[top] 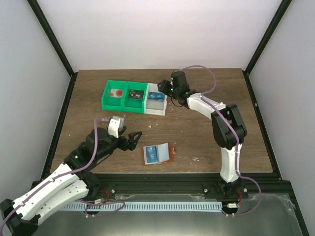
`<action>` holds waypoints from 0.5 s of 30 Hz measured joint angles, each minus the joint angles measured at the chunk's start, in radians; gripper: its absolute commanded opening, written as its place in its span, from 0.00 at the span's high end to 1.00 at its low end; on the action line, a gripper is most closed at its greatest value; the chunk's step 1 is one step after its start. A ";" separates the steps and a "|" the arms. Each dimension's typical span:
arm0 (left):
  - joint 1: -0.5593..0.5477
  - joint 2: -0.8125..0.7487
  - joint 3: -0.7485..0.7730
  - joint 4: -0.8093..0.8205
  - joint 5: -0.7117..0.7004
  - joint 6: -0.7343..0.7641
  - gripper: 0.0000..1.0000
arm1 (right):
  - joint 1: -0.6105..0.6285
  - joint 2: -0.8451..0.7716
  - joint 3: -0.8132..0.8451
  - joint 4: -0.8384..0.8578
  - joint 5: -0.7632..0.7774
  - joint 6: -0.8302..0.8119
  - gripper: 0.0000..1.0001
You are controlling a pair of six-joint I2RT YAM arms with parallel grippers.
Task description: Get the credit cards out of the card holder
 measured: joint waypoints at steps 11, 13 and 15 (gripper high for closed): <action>0.000 0.083 -0.011 -0.005 0.043 -0.095 0.06 | 0.000 -0.370 -0.320 -0.072 -0.110 -0.043 0.42; 0.000 0.087 -0.034 0.026 0.067 -0.120 0.09 | 0.000 -0.421 -0.376 -0.087 -0.132 -0.047 0.42; 0.001 0.098 -0.066 0.053 0.094 -0.145 0.12 | 0.001 -0.462 -0.431 -0.099 -0.160 -0.058 0.43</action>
